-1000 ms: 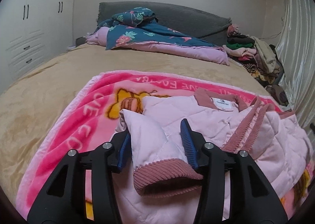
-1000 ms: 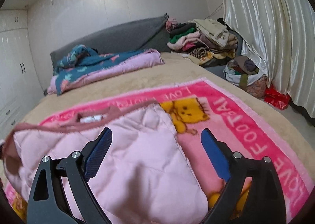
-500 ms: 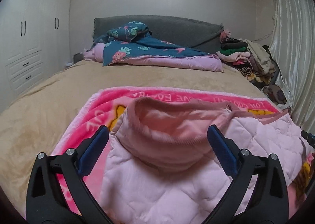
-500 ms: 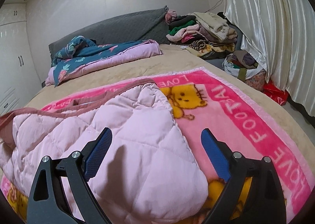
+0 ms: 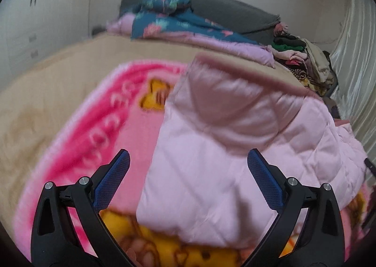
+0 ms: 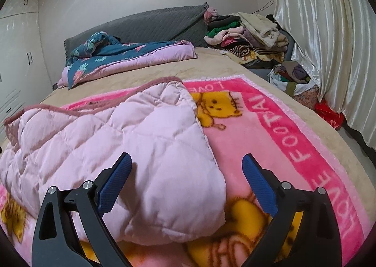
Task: Fold large clothes
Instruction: 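Grasp the jacket's folded edge with both tools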
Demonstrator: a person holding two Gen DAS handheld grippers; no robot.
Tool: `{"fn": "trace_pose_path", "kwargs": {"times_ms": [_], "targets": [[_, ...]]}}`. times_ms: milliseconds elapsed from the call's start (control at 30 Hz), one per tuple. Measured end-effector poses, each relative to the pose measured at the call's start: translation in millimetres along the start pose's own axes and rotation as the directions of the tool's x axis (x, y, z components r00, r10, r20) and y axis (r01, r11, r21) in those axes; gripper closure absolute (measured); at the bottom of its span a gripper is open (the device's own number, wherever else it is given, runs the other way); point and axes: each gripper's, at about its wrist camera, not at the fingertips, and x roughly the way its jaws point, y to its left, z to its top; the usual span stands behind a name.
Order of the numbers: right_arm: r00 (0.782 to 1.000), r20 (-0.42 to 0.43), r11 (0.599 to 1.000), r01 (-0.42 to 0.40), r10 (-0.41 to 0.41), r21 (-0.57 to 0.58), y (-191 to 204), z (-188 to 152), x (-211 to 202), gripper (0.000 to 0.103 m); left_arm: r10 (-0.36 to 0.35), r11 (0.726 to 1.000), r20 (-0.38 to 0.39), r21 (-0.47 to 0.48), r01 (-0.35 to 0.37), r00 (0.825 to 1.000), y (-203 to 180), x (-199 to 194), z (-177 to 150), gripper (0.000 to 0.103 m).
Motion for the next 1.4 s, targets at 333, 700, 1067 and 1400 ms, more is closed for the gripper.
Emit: {"fn": "trace_pose_path", "kwargs": {"times_ms": [333,700,1067,1400], "targets": [[0.998,-0.045,0.997,-0.041,0.038,-0.060,-1.4,-13.7,-3.0,0.006,-0.062,0.997,-0.112,-0.061,0.056,0.992,19.4,21.7,-32.0,0.009],[0.999,-0.038,0.999,-0.032,0.031,-0.025,-0.8,-30.1,7.0,0.005,-0.007,0.992,-0.096,0.128,0.020,0.995,-17.2,22.6,-36.4,0.060],[0.998,0.028,0.978,0.060,-0.055,-0.198,42.8,-30.0,2.7,0.070,-0.004,0.985,-0.013,0.175,0.006,1.000,-28.0,8.6,-19.4,0.074],[0.992,0.103,0.990,0.089,-0.078,-0.109,38.6,13.2,13.3,0.077,-0.023,0.983,0.064,0.182,0.011,0.998,-35.1,13.2,20.3,0.076]]}}
